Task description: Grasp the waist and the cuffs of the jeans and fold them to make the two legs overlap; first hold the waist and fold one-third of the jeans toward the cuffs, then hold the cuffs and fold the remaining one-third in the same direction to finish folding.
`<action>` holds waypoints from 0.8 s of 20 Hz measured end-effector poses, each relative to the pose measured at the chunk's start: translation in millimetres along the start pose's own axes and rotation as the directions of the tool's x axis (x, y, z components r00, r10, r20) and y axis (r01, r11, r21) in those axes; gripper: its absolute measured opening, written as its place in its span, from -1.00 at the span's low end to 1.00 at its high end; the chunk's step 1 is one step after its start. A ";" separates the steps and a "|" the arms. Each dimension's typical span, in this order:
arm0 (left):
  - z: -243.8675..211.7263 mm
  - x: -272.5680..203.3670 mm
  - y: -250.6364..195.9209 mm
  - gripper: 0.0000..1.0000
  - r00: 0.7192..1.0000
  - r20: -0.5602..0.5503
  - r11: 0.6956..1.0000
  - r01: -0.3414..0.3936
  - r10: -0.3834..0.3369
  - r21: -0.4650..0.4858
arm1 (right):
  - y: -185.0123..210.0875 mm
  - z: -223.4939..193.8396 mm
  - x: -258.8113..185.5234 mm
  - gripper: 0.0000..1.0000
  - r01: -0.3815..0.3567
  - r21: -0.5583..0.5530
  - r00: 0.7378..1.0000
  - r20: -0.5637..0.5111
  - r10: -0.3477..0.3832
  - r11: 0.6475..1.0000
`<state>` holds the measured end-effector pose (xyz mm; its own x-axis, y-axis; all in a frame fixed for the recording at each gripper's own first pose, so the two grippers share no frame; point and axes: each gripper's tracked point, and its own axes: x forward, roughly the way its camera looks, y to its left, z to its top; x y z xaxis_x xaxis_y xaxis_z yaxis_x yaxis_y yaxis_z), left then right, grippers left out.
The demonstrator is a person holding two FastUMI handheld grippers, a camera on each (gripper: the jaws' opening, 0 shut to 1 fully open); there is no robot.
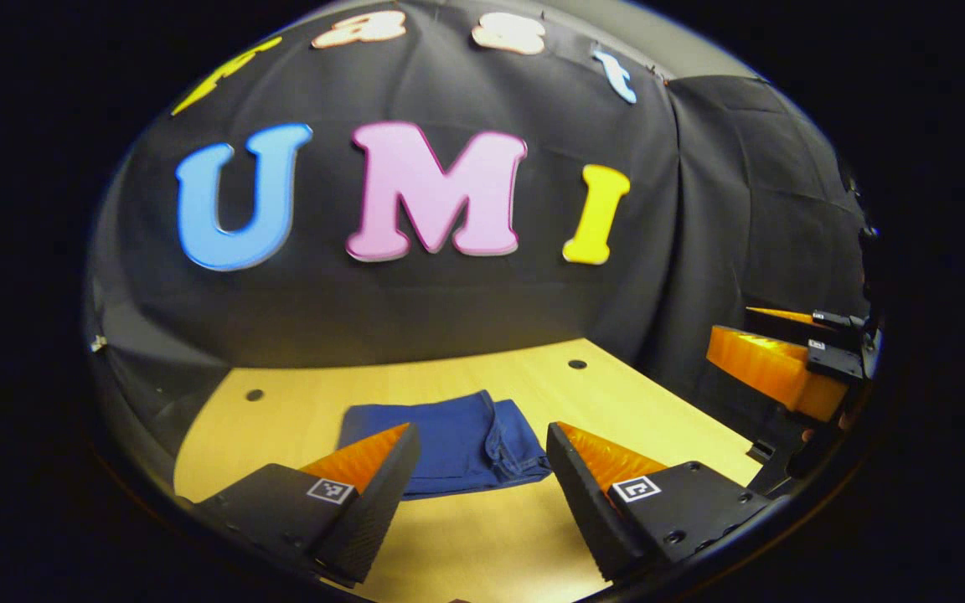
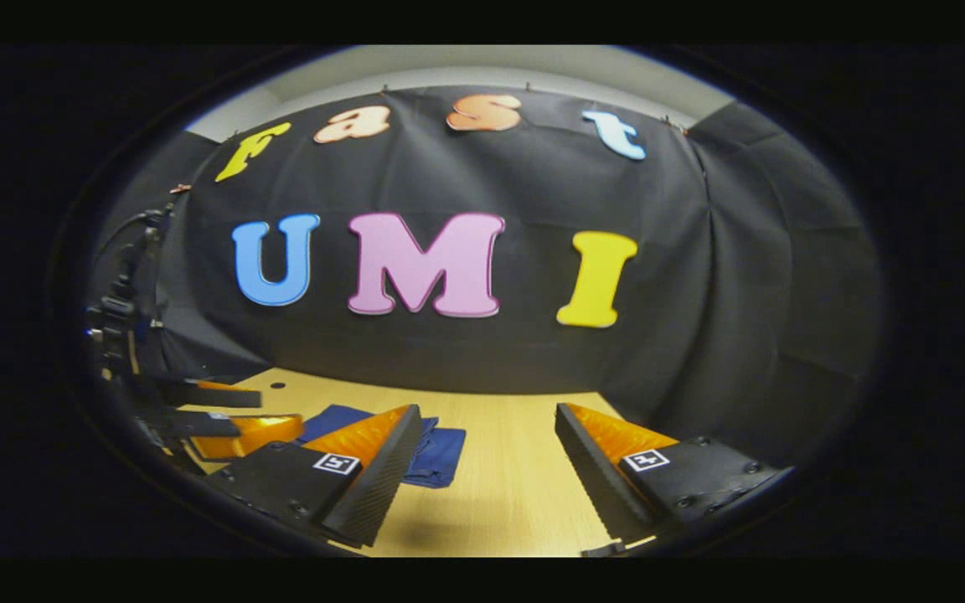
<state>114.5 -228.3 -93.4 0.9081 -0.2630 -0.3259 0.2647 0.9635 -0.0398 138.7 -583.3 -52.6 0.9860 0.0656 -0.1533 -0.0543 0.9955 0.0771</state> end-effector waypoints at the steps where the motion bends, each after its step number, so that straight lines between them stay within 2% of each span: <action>1: 1.7 -26.9 8.2 0.93 0.999 0.021 0.999 -0.032 0.031 0.010 | 12.9 11.6 -16.5 0.94 -0.002 -0.004 1.000 0.026 0.002 1.000; 3: 2.2 -78.6 20.1 0.95 0.995 0.066 0.997 -0.082 0.081 0.011 | 42.4 30.8 -43.2 0.93 -0.036 0.003 0.998 0.053 0.036 0.999; 7: 18.4 -142.3 32.4 0.95 0.986 0.130 0.994 -0.109 0.109 -0.008 | 83.6 58.5 -88.3 0.94 -0.096 0.039 0.992 0.088 0.092 0.995; 8: 24.0 -154.6 34.7 0.95 0.982 0.153 0.993 -0.115 0.114 -0.006 | 86.4 61.1 -95.3 0.90 -0.101 0.049 0.991 0.089 0.096 0.994; 11: 31.8 -176.0 39.2 0.95 0.975 0.184 0.992 -0.122 0.123 -0.019 | 82.7 74.6 -111.7 0.94 -0.090 0.033 0.991 0.105 0.086 0.995; 16: 38.2 -188.4 33.4 0.93 0.974 0.197 0.993 -0.113 0.117 -0.031 | 73.9 93.2 -130.2 0.94 -0.072 -0.010 0.987 0.145 0.073 0.997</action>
<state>-35.3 -148.5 2.7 0.9787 -0.1534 -0.1362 0.1504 0.9881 -0.0320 20.9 -524.6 64.9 0.9918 0.1274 -0.0028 -0.1268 0.9889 0.0780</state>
